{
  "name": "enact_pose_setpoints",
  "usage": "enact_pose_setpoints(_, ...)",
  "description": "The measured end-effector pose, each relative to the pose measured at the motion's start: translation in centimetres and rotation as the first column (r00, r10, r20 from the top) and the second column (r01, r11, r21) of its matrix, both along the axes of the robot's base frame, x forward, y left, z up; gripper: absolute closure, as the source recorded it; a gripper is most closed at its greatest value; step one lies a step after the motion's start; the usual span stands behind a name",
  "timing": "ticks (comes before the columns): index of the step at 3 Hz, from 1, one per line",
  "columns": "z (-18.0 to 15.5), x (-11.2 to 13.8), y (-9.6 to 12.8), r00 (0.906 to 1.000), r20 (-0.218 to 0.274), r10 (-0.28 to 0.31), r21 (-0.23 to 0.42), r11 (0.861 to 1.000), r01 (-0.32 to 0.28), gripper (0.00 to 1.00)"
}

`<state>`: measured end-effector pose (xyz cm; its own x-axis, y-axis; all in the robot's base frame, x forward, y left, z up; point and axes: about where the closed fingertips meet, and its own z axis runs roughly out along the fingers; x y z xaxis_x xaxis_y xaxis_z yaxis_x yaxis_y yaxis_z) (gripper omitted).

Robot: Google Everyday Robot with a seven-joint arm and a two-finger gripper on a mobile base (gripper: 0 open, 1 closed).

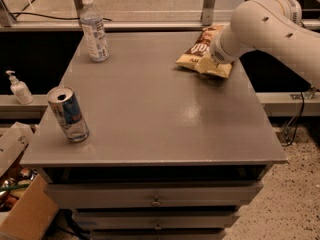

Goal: Pick brown chip bag

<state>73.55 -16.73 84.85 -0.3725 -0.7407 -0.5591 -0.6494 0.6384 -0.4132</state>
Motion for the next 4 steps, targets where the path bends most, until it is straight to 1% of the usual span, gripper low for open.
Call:
enact_pose_setpoints(1,0.2,-0.6,-0.3,1.0,-0.009,-0.003,0.001,1.0,0.003,0.64)
enact_pose_setpoints(2,0.2,-1.8,-0.7,0.9997,-0.025,-0.003,-0.004,1.0,0.003,0.87)
enact_pose_setpoints(3,-0.1,-3.0,-1.4,0.999,-0.045,-0.009,-0.01,1.0,0.008,1.0)
enact_pose_setpoints(4,0.9,-3.2,-1.2,0.999,-0.044,-0.001,0.016,1.0,0.001,1.0)
